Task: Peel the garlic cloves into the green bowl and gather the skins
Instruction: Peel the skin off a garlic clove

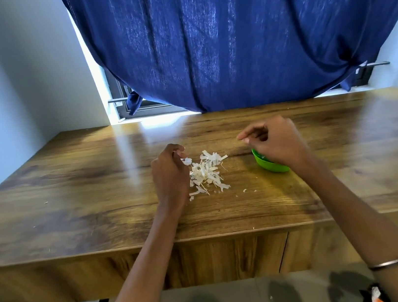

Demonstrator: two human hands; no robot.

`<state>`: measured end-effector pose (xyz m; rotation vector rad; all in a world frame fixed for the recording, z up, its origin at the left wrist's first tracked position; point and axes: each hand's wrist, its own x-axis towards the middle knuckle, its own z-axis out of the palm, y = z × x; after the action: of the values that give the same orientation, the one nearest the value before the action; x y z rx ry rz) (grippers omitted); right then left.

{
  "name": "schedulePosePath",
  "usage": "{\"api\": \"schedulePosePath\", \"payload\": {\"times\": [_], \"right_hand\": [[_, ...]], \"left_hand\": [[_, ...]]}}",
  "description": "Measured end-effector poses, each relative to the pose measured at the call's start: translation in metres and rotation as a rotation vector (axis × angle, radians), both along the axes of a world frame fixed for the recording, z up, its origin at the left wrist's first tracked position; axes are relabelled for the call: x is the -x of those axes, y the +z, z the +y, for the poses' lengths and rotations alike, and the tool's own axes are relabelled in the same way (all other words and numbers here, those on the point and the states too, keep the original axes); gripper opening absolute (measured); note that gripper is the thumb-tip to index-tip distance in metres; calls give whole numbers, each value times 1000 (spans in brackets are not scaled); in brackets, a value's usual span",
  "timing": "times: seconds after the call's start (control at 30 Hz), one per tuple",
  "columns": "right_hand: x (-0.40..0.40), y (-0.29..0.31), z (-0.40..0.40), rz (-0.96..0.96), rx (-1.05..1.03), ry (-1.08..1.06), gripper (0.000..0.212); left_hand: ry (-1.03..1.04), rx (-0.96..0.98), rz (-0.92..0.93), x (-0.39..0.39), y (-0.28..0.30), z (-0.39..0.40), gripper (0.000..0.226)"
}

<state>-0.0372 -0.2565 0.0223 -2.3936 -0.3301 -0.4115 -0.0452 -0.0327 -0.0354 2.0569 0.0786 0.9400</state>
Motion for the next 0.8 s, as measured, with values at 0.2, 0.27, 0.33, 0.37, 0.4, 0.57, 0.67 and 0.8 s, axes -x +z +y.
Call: {"api": "schedulePosePath", "payload": {"times": [0.2, 0.27, 0.33, 0.37, 0.4, 0.57, 0.67, 0.8], "right_hand": [[0, -26, 55, 62, 66, 193, 20], [2, -31, 67, 59, 83, 202, 17], [4, -35, 76, 42, 120, 198, 14], [5, -36, 79, 35, 151, 193, 14], [5, -38, 80, 33, 192, 185, 15], [3, -41, 74, 43, 268, 121, 18], [3, -38, 69, 51, 300, 117, 18], [3, -37, 68, 30, 375, 131, 18]], "left_hand": [[53, 10, 55, -2, -3, 2, 24], [58, 32, 56, -4, -5, 5, 27], [70, 47, 73, -5, -5, 5, 27], [73, 51, 81, -5, -5, 5, 27], [70, 51, 84, -5, -5, 5, 27], [48, 41, 105, -6, -5, 5, 27], [30, 39, 110, -5, -4, 4, 27], [-9, 35, 129, -7, -7, 4, 26]]}}
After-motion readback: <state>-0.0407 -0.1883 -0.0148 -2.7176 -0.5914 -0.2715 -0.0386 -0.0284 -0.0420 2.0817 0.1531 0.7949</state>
